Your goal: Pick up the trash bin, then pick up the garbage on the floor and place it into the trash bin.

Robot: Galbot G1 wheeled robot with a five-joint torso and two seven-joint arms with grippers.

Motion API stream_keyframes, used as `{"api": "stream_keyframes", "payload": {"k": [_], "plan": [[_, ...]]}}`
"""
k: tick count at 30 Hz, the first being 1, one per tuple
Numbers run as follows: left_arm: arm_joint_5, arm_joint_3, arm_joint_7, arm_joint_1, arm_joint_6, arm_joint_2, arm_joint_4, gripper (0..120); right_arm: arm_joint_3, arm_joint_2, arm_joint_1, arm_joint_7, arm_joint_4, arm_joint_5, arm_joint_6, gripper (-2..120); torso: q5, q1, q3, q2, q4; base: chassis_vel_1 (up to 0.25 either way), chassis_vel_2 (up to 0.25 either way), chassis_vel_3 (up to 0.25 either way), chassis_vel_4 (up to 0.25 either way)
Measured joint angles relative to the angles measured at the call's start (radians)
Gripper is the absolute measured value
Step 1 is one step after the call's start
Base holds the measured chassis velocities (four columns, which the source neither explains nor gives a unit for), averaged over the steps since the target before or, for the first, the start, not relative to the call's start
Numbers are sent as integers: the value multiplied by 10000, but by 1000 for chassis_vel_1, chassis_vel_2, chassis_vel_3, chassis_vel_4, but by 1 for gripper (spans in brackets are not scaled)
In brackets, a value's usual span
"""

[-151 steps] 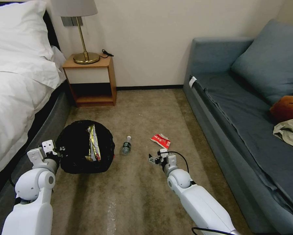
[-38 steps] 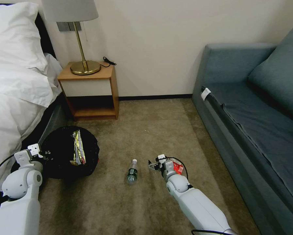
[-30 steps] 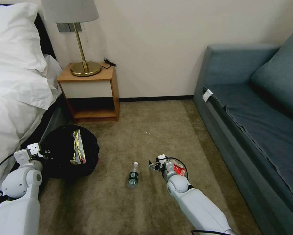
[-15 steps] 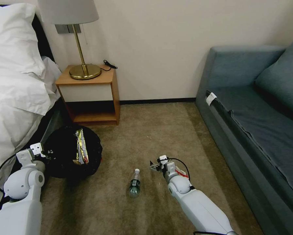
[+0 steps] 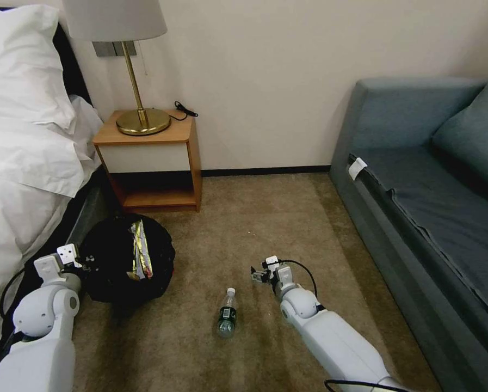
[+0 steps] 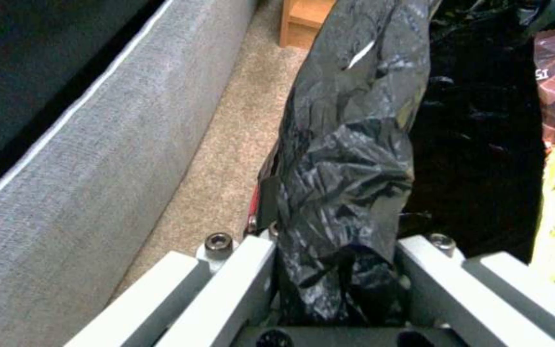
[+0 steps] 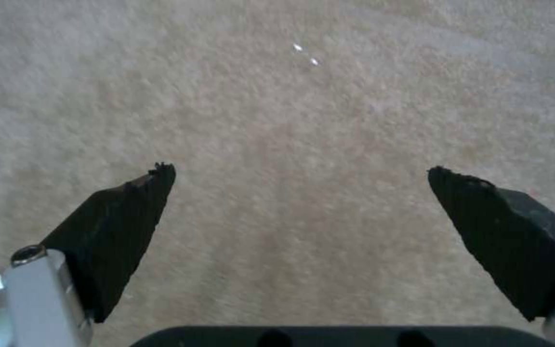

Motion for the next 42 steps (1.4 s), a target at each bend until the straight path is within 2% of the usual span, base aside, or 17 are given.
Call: {"api": "stream_keyframes", "payload": {"k": [2, 3, 4, 5, 6, 8, 9, 11, 13, 19, 27, 34, 42], "plan": [[49, 34, 57, -8, -26, -25, 72, 2, -300, -341, 324, -3, 192, 319, -724, 100, -1, 0, 0, 0, 2, 0, 0, 0, 0], [49, 34, 57, -8, -26, -25, 72, 2, -300, -341, 324, -3, 192, 319, -724, 100, -1, 0, 0, 0, 2, 0, 0, 0, 0], [75, 60, 99, -40, -37, -42, 124, 2, -484, -628, 505, -22, 393, 623, -1239, 100, 1, 0, 0, 0, 3, 0, 0, 0, 0], [75, 60, 99, -40, -37, -42, 124, 2, -484, -628, 505, -22, 393, 623, -1239, 100, 1, 0, 0, 0, 3, 0, 0, 0, 0], [108, 96, 118, -73, -64, -50, 180, 2, -657, -961, 669, -48, 591, 881, -1656, 100, 2, 0, 0, 1, 1, 0, 0, 0, 0], [124, 120, 135, -86, -70, -56, 207, 2, -752, -1160, 745, -72, 681, 992, -1811, 100, 2, 0, 0, 0, 2, 0, 0, 0, 0], [161, 169, 182, -102, -75, -70, 263, 2, -961, -1640, 897, -136, 848, 1220, -2145, 100, 0, 0, 0, 1, 1, 0, 0, 0, 0], [184, 193, 201, -111, -76, -82, 284, 2, -1055, -1848, 954, -171, 941, 1330, -2303, 100, 0, 0, 0, 0, -1, 0, 0, 0, 0], [234, 259, 275, -119, -91, -102, 319, 2, -1297, -2396, 1067, -322, 1263, 1659, -2719, 100, 0, 0, -1, 0, -3, 0, 0, 0, 0], [269, 300, 410, -109, -113, -83, 324, 2, -1728, -3108, 1174, -908, 1874, 2247, -3191, 100, 0, 0, -1, 0, -1, 0, 0, 0, 0], [269, 289, 468, 58, -162, -58, 128, 2, -2143, -3131, 1398, -1319, 1859, 2606, -3350, 100, 0, 0, -1, 0, 2, 0, 0, 0, 0], [305, 207, 442, 235, -176, -359, -183, 2, -2928, -2992, 1739, -2196, 1290, 2738, -3501, 100, -1, 0, -1, 0, 1, 0, 0, 0, 0], [309, 144, 439, 554, -185, -441, -696, 2, -3309, -2989, 2019, -2801, 870, 2459, -3568, 100, 0, 0, -1, 0, 1, 0, 0, 0, 0]]}}
